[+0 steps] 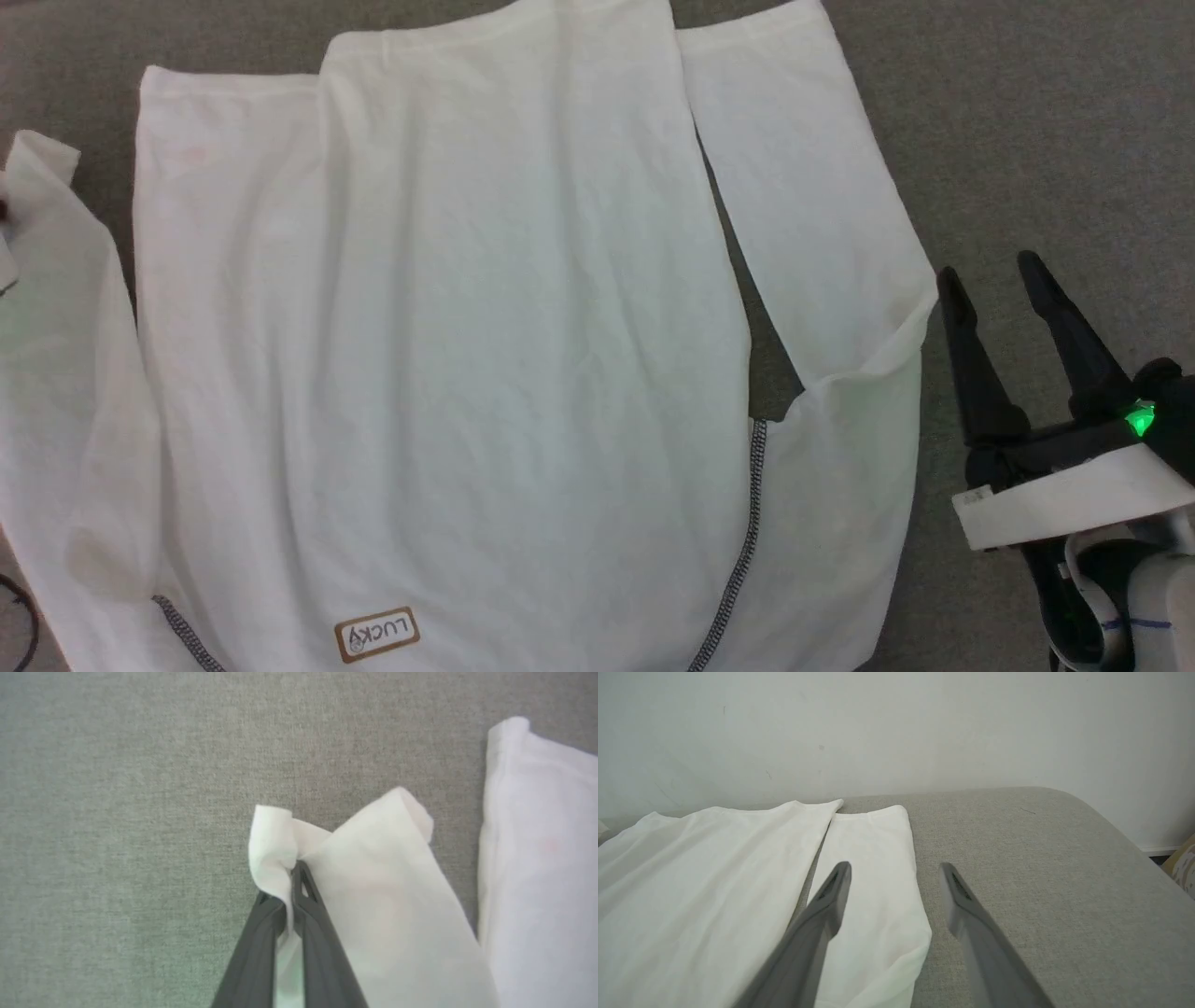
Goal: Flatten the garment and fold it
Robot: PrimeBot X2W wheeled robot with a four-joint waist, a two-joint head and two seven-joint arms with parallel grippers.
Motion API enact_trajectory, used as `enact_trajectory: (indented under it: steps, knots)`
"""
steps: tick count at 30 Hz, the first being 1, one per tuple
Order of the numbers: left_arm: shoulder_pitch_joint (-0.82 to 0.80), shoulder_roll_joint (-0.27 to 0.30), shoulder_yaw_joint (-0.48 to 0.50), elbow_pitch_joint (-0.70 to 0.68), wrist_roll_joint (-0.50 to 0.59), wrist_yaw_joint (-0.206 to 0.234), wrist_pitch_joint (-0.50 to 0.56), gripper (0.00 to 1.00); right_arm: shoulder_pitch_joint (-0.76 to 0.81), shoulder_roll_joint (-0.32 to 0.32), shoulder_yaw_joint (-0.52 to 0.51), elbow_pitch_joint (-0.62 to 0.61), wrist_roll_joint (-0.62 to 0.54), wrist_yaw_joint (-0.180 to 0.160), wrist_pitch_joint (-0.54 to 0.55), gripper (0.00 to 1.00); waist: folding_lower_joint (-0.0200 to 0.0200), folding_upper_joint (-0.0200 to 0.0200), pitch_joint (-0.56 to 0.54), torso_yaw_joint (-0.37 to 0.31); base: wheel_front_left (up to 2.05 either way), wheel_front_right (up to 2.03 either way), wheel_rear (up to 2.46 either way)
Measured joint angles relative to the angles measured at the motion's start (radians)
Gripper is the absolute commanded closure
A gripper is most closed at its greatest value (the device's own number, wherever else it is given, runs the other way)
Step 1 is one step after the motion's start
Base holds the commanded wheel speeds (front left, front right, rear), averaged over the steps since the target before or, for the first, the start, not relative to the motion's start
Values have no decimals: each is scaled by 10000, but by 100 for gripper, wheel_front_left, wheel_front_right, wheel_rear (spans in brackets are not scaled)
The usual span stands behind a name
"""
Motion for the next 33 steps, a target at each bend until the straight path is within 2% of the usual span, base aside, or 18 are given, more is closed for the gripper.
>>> enact_trajectory:
  steps: [6, 11, 15, 19, 25, 29, 33]
  knots:
    - [617, -50, -132, -598, 180, -23, -594, 100, 386, 71, -399, 54, -35, -2, 226, 0, 0, 0, -757, 237, 0, 0, 0]
    - [648, 217, -146, -1404, 366, -514, -1555, 100, 906, 215, -830, -17, -125, -2, 443, 0, -1, 0, -1545, 562, 0, 0, 0]
    - [731, -35, -470, -2533, 403, -721, -1965, 100, 1343, 343, -1129, -130, -207, -2, 648, 0, -2, 0, -2190, 896, 0, 0, 0]
    - [1411, -660, -1139, -3925, 341, -807, -1950, 100, 1689, 449, -1321, -268, -222, -2, 872, 0, -3, 0, -2833, 1240, 0, 0, 0]
    - [2427, -1862, -2740, -5659, 426, -909, -1795, 100, 2015, 518, -1457, -500, -278, -2, 1139, 0, -4, 0, -3687, 1653, 0, 0, 0]
    - [2991, -2861, -3969, -5967, 424, -1007, -1877, 100, 2064, 545, -1507, -600, -291, -2, 1273, 0, -4, 0, -4116, 1725, 0, 0, 0]
    - [3597, -3975, -5218, -5515, 276, -1147, -2046, 100, 2140, 550, -1641, -717, -288, -4, 1369, 0, -2, 0, -4278, 1518, 0, 0, 0]
